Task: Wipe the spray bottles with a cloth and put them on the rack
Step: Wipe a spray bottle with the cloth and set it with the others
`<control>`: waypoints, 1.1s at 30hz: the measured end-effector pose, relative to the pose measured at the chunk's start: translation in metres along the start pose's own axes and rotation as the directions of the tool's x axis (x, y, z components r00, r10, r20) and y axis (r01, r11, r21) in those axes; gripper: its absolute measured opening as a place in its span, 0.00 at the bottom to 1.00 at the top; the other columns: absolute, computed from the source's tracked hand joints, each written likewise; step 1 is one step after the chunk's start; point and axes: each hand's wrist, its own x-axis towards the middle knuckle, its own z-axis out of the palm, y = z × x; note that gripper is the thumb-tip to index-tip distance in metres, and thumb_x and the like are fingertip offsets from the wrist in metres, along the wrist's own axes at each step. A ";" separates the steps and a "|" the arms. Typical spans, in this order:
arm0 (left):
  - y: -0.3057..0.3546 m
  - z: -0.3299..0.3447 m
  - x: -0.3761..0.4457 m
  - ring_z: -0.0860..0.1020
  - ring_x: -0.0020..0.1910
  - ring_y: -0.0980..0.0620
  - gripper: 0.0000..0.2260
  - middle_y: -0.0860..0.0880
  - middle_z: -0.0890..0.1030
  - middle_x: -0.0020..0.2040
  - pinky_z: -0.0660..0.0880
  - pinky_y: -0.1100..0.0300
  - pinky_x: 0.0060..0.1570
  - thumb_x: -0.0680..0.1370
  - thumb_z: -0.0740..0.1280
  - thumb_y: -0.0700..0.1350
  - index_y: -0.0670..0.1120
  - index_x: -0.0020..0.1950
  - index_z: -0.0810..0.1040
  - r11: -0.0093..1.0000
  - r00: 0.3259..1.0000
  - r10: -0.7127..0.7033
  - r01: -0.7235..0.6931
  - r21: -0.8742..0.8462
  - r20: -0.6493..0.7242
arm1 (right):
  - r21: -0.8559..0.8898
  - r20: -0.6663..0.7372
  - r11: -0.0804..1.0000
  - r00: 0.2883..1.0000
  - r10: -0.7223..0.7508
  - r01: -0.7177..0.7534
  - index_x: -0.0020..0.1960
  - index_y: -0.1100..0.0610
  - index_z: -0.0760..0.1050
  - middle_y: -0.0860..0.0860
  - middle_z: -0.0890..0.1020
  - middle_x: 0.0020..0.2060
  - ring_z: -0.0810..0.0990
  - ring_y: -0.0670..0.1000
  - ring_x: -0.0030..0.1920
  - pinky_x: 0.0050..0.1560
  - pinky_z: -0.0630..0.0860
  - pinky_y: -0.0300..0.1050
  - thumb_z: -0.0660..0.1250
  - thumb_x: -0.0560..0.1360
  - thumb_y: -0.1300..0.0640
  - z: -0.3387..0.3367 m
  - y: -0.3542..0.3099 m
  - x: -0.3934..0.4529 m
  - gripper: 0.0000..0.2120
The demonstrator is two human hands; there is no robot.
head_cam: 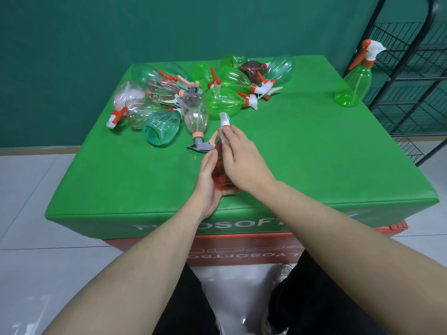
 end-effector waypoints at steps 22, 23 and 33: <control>-0.004 0.003 0.004 0.85 0.54 0.52 0.17 0.49 0.86 0.56 0.82 0.57 0.45 0.84 0.62 0.57 0.51 0.69 0.72 0.998 0.993 0.056 -0.058 -0.012 -0.104 | -0.112 -0.022 0.984 0.990 -0.140 0.137 0.83 0.47 0.50 0.48 0.47 0.83 0.40 0.49 0.82 0.80 0.47 0.62 0.44 0.85 0.47 0.027 0.026 -0.068 0.26; -0.003 0.003 0.002 0.85 0.53 0.52 0.18 0.50 0.86 0.55 0.82 0.57 0.45 0.82 0.64 0.57 0.51 0.69 0.73 0.998 0.993 0.057 -0.058 -0.008 -0.099 | -0.117 -0.019 0.984 0.990 -0.141 0.138 0.83 0.47 0.50 0.48 0.46 0.83 0.39 0.49 0.82 0.80 0.47 0.62 0.44 0.85 0.47 0.026 0.028 -0.070 0.27; 0.001 0.003 -0.001 0.84 0.58 0.52 0.22 0.50 0.84 0.62 0.82 0.48 0.42 0.82 0.63 0.57 0.52 0.75 0.73 0.998 1.000 0.015 -0.017 0.057 0.023 | -0.099 -0.042 0.990 0.994 -0.104 0.099 0.82 0.53 0.58 0.54 0.55 0.82 0.52 0.55 0.81 0.80 0.52 0.58 0.47 0.84 0.48 0.010 0.019 -0.030 0.27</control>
